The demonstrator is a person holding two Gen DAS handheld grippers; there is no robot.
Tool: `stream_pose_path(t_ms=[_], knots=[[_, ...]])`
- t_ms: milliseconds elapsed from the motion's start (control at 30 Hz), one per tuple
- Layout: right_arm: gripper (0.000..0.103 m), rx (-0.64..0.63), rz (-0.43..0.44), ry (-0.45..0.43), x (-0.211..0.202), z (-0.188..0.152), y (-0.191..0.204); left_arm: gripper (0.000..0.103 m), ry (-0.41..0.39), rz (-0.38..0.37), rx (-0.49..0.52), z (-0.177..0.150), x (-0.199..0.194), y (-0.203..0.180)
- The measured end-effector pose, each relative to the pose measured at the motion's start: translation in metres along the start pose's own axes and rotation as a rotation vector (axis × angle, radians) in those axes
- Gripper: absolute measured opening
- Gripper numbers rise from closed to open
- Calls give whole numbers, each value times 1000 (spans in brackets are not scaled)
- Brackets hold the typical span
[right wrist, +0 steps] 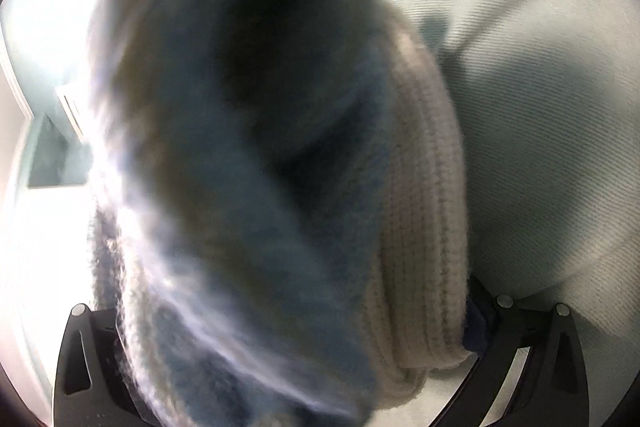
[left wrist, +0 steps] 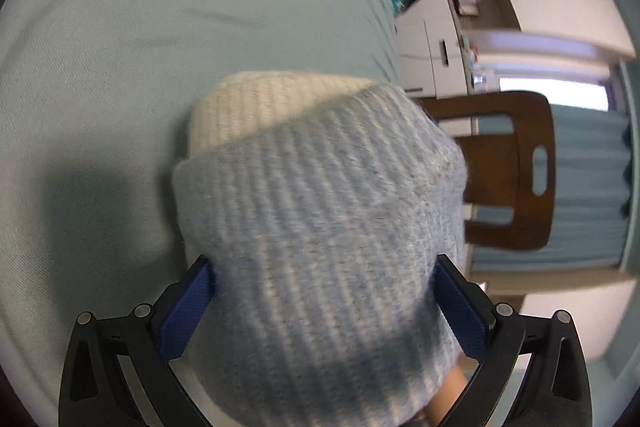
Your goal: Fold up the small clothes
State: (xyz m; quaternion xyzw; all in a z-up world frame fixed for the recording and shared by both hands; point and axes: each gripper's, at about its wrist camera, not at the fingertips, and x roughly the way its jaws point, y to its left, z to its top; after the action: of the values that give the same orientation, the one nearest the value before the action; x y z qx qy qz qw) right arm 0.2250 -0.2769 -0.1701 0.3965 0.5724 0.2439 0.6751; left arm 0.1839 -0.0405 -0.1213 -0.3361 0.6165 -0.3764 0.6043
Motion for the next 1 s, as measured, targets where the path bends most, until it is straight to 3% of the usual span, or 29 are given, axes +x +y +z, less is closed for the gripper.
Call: stream_pose_path(t_ms=[100,233,333,467,567,667,733,833,900,1000], knots=[[102,-73,-39,-15,0,-2,25,103,4,9,155,-2,-9,-27],[102,-200,-25,-21,6,0,76,103,-89,44,152,13,-39,-35],[102,-256,-25,-7,36,9,109,103,-215,67,116,33,-83,-27],[102,-317,-1,-41,79,31,148,103,-309,126,94,46,-122,-9],[102,-327,-15,-85,108,48,154,103,-359,149,14,57,-131,20],[102,-267,-96,-97,131,61,135,103,-378,159,-69,61,-126,42],[102,-203,-53,-115,127,64,120,102,-372,151,-94,63,-130,37],[102,-147,-69,-142,103,61,113,102,-335,266,-58,59,-140,21],[102,-209,-141,-206,79,55,127,103,-397,421,-4,49,-154,-6],[102,-303,-276,-376,47,41,161,103,-506,569,85,29,-171,-47]])
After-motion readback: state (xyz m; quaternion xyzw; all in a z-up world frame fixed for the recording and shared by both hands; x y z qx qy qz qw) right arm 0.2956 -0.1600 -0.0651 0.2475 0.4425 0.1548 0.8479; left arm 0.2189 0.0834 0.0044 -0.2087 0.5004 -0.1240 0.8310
